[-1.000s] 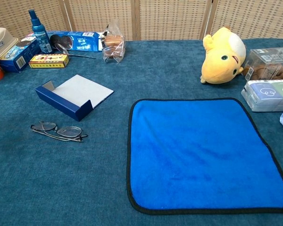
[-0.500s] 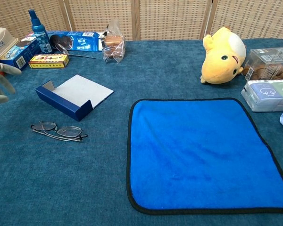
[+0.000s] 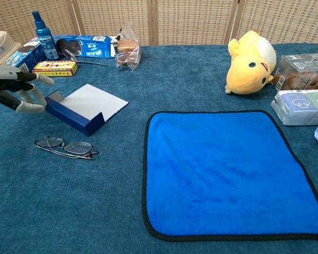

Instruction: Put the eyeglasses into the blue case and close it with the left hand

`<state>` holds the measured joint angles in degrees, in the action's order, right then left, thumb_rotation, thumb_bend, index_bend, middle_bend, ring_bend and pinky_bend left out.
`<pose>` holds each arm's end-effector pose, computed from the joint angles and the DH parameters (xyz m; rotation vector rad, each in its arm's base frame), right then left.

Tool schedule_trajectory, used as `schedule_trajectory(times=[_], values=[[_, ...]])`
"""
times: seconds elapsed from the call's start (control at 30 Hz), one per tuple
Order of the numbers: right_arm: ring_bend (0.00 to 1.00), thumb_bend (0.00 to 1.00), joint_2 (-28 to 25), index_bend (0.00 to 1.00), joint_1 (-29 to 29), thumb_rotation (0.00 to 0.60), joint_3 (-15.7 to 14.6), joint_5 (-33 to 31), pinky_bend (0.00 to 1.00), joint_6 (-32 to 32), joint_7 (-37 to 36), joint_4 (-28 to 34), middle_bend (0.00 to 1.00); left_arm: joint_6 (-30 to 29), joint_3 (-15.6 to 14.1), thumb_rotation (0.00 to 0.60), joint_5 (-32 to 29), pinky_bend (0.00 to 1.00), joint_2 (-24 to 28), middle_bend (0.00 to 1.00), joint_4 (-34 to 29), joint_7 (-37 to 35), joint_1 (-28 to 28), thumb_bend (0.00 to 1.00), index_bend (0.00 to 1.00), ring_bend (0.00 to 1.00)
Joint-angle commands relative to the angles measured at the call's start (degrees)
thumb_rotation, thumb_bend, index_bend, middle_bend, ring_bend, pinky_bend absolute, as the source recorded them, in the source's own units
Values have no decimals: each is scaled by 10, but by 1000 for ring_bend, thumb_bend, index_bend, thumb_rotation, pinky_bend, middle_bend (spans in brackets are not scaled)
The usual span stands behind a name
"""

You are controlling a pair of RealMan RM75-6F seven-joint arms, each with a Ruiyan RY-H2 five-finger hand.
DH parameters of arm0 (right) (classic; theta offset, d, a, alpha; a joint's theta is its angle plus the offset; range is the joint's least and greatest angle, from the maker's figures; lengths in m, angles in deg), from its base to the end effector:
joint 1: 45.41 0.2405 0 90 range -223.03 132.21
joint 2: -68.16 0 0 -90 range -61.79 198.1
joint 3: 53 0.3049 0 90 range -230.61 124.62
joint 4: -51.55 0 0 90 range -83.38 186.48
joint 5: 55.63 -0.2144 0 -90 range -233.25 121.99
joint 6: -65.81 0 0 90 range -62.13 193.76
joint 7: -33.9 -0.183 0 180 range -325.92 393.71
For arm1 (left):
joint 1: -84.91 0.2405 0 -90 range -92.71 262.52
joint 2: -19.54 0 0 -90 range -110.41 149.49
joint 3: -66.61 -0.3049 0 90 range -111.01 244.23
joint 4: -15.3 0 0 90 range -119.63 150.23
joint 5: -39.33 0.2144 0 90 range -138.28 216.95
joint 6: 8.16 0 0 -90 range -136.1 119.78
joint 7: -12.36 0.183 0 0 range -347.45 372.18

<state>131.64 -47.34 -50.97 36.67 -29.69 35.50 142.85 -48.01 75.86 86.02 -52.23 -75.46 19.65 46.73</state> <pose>-0.3533 -0.1771 0.2013 1.3374 -0.7654 0.9338 -0.2798 0.3999 0.0389 -1.6349 -1.4644 -0.6757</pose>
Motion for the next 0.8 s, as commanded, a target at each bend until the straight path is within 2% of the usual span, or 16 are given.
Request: schedule_trajectory(times=[0.03, 0.27, 0.43, 0.63, 0.8], values=[[70, 282, -1, 88, -1, 571, 0, -1, 125, -1, 0, 1, 164, -5, 1, 433, -11, 50, -15, 295, 15, 7, -13, 297, 0, 312], [70, 281, -3, 88, -8, 572, -1, -1, 125, -8, 2, 3, 165, -13, 12, 432, -36, 36, -53, 285, 58, 10, -38, 297, 0, 292], [70, 283, -7, 87, -15, 568, -1, -1, 125, -15, 6, 7, 164, -29, 34, 435, -34, 36, -78, 234, 78, 4, -57, 296, 0, 215], [71, 283, -9, 87, -18, 568, -1, 3, 125, -21, 7, 10, 165, -38, 45, 435, -12, 37, -69, 128, 52, -4, -63, 297, 0, 91], [70, 281, -8, 88, -22, 570, -1, 3, 124, -24, 2, 8, 164, -48, 46, 433, 42, 41, -28, 173, -33, -41, -39, 294, 0, 114]])
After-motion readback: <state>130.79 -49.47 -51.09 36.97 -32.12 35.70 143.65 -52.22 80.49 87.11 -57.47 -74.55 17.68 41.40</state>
